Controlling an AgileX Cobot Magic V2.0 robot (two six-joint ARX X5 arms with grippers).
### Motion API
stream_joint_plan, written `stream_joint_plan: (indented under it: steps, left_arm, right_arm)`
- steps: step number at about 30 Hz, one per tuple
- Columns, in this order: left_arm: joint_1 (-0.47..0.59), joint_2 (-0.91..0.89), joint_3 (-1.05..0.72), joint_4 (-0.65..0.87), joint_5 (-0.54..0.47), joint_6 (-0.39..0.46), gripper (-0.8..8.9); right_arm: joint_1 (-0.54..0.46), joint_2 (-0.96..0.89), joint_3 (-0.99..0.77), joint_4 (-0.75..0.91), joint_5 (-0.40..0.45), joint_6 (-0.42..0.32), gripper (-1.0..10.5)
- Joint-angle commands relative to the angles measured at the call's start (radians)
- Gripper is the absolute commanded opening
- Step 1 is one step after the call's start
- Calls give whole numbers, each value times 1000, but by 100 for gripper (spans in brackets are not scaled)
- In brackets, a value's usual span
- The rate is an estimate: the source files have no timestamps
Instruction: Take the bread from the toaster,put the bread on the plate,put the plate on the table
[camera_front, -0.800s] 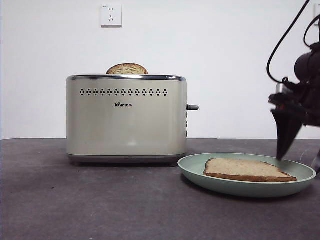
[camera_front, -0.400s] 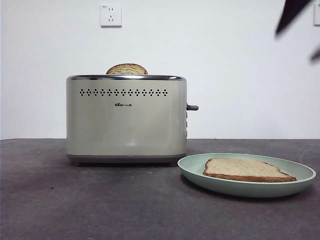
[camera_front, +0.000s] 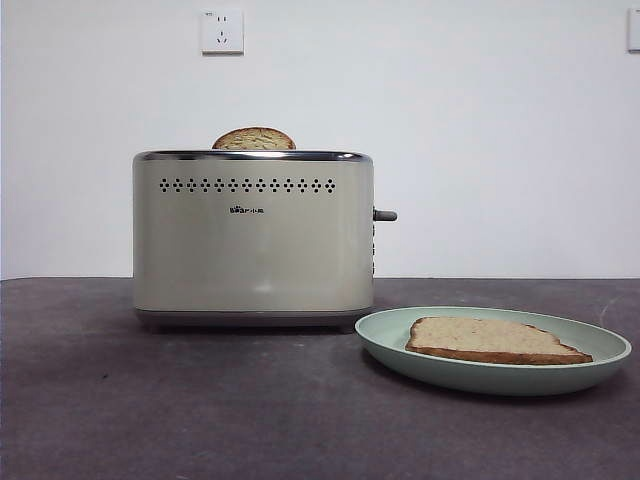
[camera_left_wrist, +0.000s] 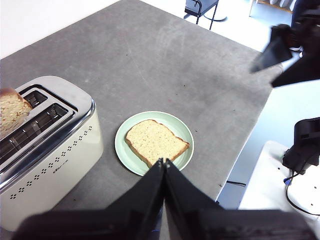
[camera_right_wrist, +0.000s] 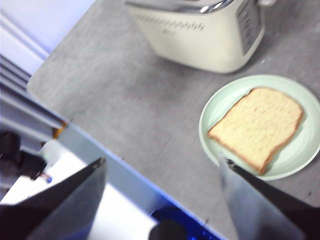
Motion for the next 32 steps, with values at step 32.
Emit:
stream_joint_plan:
  steps: [32]
  left_arm:
    - [1, -3, 0, -20, -1, 8, -5]
  right_arm:
    - [37, -14, -5, -13, 3, -36, 2]
